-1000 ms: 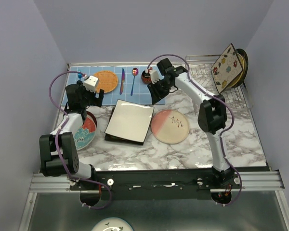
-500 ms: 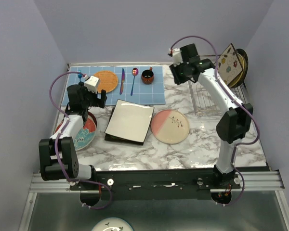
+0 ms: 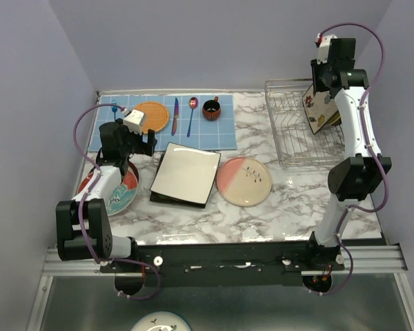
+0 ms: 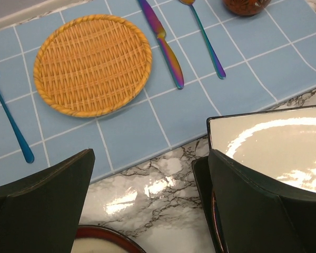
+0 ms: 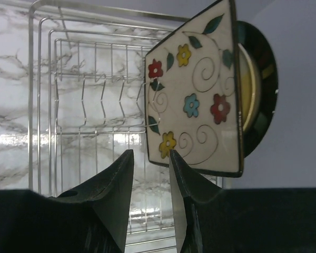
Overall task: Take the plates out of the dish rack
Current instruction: Place the plate at the center of the board.
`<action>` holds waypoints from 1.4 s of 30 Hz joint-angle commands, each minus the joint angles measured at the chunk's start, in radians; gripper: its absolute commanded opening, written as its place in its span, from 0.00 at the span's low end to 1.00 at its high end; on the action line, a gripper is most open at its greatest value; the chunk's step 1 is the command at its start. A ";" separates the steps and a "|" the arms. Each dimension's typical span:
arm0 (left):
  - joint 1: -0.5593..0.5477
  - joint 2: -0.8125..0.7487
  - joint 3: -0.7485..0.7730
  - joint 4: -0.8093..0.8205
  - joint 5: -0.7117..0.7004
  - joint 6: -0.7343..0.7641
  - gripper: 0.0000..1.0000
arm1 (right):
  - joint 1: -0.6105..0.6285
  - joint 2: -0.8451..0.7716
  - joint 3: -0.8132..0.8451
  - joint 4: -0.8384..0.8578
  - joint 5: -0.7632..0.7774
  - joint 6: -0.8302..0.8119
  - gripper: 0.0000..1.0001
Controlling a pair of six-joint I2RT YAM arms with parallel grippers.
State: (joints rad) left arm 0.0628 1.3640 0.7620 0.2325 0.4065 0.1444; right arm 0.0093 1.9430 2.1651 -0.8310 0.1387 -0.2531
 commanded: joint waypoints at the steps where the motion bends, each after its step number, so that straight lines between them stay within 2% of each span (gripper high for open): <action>1: -0.006 -0.005 -0.023 0.010 -0.017 0.007 0.98 | -0.054 0.022 0.096 -0.017 0.055 -0.034 0.41; 15: -0.008 0.055 -0.075 0.085 0.005 0.057 0.98 | -0.175 0.089 0.105 -0.030 0.064 -0.037 0.40; 42: -0.008 0.035 -0.072 0.067 0.026 0.055 0.98 | -0.212 0.231 0.150 -0.046 -0.010 -0.023 0.39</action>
State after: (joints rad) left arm 0.0628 1.4269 0.6975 0.2913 0.4034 0.1913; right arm -0.1959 2.1571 2.2845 -0.8619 0.1635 -0.2863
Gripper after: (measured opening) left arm 0.982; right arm 0.396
